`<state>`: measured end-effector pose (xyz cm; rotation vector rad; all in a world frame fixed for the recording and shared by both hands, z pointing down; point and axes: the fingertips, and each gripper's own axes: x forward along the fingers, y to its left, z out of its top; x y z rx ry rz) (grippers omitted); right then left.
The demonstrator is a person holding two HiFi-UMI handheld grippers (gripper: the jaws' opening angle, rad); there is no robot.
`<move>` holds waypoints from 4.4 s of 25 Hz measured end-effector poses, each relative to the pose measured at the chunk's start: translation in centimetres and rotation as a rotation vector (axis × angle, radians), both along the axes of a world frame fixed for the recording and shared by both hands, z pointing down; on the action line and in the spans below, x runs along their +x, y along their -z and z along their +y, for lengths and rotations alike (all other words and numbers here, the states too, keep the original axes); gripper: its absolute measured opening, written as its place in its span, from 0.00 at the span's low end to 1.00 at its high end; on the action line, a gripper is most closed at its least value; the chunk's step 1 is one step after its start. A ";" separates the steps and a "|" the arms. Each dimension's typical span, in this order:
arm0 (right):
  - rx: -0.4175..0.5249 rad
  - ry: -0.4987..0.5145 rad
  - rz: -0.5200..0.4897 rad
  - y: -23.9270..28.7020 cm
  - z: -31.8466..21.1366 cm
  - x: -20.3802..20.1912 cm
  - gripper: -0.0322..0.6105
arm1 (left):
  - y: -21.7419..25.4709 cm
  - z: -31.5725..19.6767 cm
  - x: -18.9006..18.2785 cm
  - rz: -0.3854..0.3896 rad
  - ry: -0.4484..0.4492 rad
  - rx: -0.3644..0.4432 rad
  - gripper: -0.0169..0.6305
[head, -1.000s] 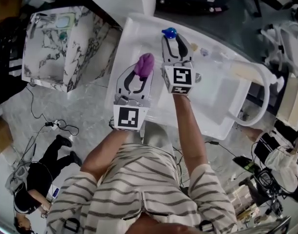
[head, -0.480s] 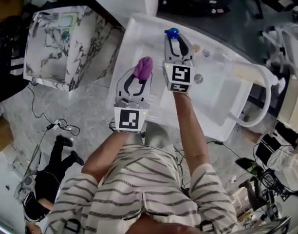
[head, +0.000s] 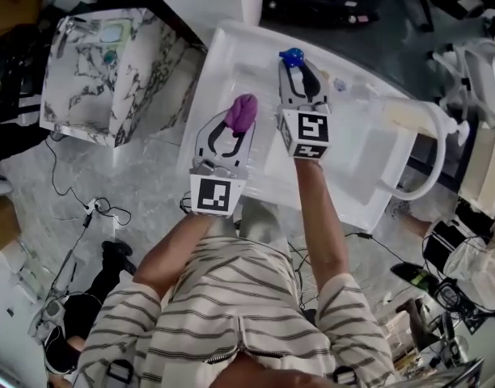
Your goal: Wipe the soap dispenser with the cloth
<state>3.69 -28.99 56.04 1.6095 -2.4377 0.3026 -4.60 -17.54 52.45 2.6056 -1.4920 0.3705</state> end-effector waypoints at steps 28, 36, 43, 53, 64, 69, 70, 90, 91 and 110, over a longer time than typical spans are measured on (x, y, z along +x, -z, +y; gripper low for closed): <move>0.078 0.088 -0.070 15.3 13.5 0.7 0.25 | 8.6 6.1 3.0 0.031 -0.217 0.067 0.22; 0.085 0.079 -0.059 16.6 15.8 0.4 0.25 | 9.3 7.8 3.8 0.018 -0.275 0.076 0.22; 0.078 0.073 -0.048 16.7 16.7 0.6 0.25 | 9.2 9.3 5.1 0.011 -0.337 0.095 0.22; 0.075 0.068 -0.043 16.8 16.9 0.6 0.25 | 8.7 10.0 7.2 0.016 -0.403 0.100 0.22; 0.073 0.078 -0.053 17.2 18.0 0.5 0.25 | 7.1 11.1 9.4 0.015 -0.455 0.065 0.22; 0.080 0.076 -0.057 17.7 18.5 0.8 0.25 | 5.9 11.3 9.3 0.010 -0.451 0.037 0.22; 0.081 0.074 -0.059 17.7 18.5 0.9 0.26 | 5.7 11.3 9.2 0.011 -0.446 0.033 0.22; 0.074 0.057 -0.064 17.5 19.3 1.3 0.26 | 6.6 11.2 5.0 0.055 -0.360 0.000 0.22; 0.074 0.058 -0.064 17.5 19.3 1.3 0.26 | 6.9 11.1 4.8 0.067 -0.356 -0.001 0.22; 0.063 0.168 -0.048 17.3 20.7 1.3 0.26 | 10.0 8.8 3.4 0.052 -0.506 0.075 0.22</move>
